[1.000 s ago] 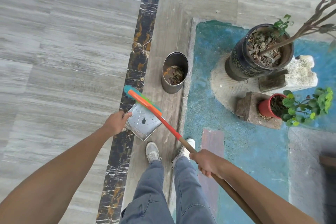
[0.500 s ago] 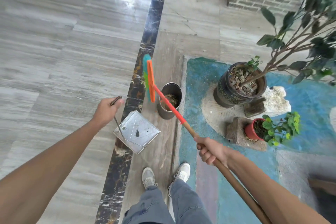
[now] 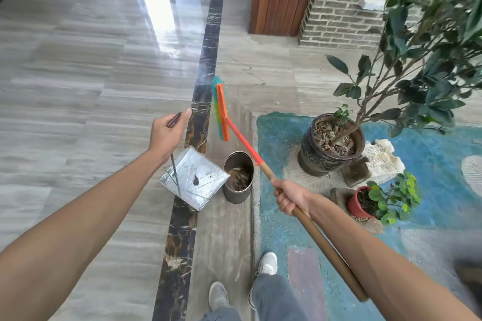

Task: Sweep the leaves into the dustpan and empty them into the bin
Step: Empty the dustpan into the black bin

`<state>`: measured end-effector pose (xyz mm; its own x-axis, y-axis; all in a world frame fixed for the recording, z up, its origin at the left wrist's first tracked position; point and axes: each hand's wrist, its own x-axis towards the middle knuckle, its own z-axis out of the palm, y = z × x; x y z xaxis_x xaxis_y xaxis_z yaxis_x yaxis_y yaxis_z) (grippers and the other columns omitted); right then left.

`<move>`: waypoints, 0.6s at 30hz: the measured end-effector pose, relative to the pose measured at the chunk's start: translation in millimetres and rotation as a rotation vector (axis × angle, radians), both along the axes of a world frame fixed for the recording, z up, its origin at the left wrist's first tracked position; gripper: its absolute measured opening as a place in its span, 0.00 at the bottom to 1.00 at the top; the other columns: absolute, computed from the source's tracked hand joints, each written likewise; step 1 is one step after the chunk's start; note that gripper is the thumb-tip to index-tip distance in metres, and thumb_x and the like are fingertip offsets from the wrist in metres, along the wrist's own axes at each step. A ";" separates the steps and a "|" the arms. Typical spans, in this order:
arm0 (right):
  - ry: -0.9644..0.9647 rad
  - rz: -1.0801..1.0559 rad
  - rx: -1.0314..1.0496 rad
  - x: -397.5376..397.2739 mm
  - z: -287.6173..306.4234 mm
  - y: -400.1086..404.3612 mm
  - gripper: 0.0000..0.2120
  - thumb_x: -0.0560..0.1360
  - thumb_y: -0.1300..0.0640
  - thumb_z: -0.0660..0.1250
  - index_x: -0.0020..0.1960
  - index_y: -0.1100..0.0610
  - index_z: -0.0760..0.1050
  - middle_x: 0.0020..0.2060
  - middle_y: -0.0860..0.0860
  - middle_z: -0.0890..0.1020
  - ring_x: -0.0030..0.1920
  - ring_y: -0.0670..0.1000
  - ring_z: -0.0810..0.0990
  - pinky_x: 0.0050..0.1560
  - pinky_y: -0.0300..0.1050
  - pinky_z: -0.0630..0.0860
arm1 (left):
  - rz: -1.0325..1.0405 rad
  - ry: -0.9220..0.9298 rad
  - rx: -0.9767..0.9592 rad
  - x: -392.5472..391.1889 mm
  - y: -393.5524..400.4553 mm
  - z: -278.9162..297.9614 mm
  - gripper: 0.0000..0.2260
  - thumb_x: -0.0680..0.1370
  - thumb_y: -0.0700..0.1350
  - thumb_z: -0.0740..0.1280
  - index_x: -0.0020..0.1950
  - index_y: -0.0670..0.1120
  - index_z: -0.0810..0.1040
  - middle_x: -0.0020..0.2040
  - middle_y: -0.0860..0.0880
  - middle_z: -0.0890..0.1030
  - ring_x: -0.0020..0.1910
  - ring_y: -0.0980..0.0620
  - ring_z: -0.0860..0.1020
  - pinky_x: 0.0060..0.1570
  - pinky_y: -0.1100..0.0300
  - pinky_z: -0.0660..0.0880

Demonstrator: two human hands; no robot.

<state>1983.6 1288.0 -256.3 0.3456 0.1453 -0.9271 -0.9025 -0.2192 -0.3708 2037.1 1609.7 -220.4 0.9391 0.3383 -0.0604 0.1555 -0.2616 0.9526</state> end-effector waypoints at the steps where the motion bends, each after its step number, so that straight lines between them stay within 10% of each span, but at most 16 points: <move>1: 0.000 -0.008 -0.002 5.3 -0.3 -3.8 0.20 0.81 0.43 0.55 0.36 0.52 0.58 0.22 0.44 0.56 0.17 0.41 0.54 0.15 0.29 0.50 | -0.029 -0.004 0.007 9.1 -4.4 6.5 0.22 0.76 0.57 0.69 0.27 0.48 0.67 0.23 0.57 0.63 0.24 0.59 0.60 0.25 0.63 0.57; 13: -0.037 0.003 -0.105 87.8 -28.2 -92.5 0.18 0.81 0.46 0.56 0.37 0.53 0.60 0.22 0.47 0.60 0.18 0.43 0.56 0.16 0.31 0.52 | -0.357 0.017 0.435 153.2 -143.0 28.8 0.24 0.76 0.54 0.69 0.25 0.46 0.66 0.24 0.50 0.67 0.23 0.57 0.63 0.28 0.58 0.61; 18: -0.094 0.015 -0.191 116.9 -47.8 -140.6 0.17 0.79 0.47 0.59 0.36 0.55 0.63 0.20 0.49 0.63 0.20 0.47 0.58 0.19 0.32 0.54 | -0.559 0.071 0.565 193.4 -228.5 -5.3 0.20 0.77 0.56 0.66 0.38 0.40 0.83 0.33 0.42 0.83 0.31 0.53 0.79 0.37 0.60 0.76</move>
<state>2100.5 1147.4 -304.0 0.4309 -0.0243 -0.9021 -0.8619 -0.3072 -0.4035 2230.5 1381.2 -225.7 0.9791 -0.1843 -0.0864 -0.0859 -0.7591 0.6453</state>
